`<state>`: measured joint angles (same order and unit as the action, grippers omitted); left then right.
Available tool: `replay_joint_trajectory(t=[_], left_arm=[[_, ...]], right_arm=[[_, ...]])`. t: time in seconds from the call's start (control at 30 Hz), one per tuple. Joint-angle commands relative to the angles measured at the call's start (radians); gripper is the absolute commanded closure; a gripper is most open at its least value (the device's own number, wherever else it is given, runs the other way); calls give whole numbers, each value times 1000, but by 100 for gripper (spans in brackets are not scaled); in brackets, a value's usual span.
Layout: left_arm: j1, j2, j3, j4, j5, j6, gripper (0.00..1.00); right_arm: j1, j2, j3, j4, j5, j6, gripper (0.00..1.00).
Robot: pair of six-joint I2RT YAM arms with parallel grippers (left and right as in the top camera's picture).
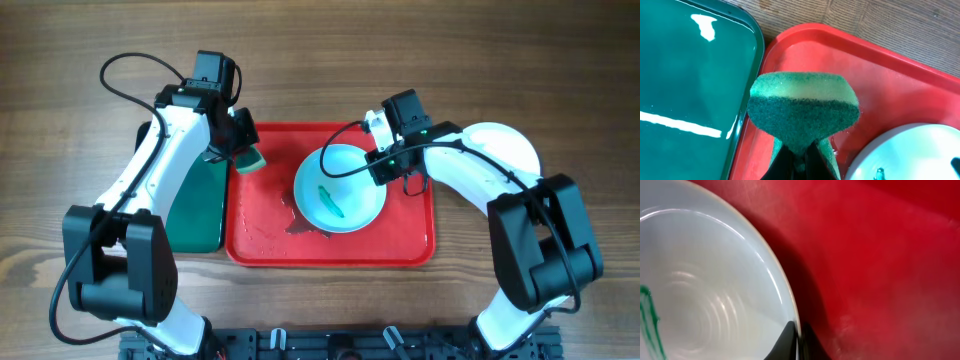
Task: Clean dirty plates on tray and stack at the side
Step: 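Grip the last plate rim with right gripper and pull it to tray center, then move the sponge in the left gripper onto the third plate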
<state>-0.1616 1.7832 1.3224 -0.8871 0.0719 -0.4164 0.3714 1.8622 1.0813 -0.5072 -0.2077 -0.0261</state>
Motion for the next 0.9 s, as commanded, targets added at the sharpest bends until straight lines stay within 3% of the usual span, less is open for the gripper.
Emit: replay_joint_trajectory(t=[0.0,0.07,0.13,0.23,0.3,0.43,0.6,0.73,0.8,0.87], left_arm=[[0,-3,5,-24,-11,-3,96],[0,-3,5,-38,-16,21,96],[0,-3,5,-37,-16,19,96],[-5,-3,5,-38,-10,20,96],[-23,-3,5,-37,-11,21,96],[-86,3,-21,51,-11,153,96],[-164,108,-84,91,-15,231,96],[-207,177,-96,65,-20,230,96],[-251,177,-96,47,105,279,96],[-286,177,-95,43,362,414,96]], right_arm=[[2,16,72,-183,-88,274,96],[2,16,82,-179,-198,452,96],[29,21,61,-93,-129,651,96],[88,26,16,15,-67,755,96],[127,43,15,55,-54,766,96],[138,52,15,66,-58,760,96],[138,52,15,70,-61,748,96],[138,52,15,70,-61,747,96],[138,52,15,71,-61,747,96],[138,52,15,73,-61,746,96]])
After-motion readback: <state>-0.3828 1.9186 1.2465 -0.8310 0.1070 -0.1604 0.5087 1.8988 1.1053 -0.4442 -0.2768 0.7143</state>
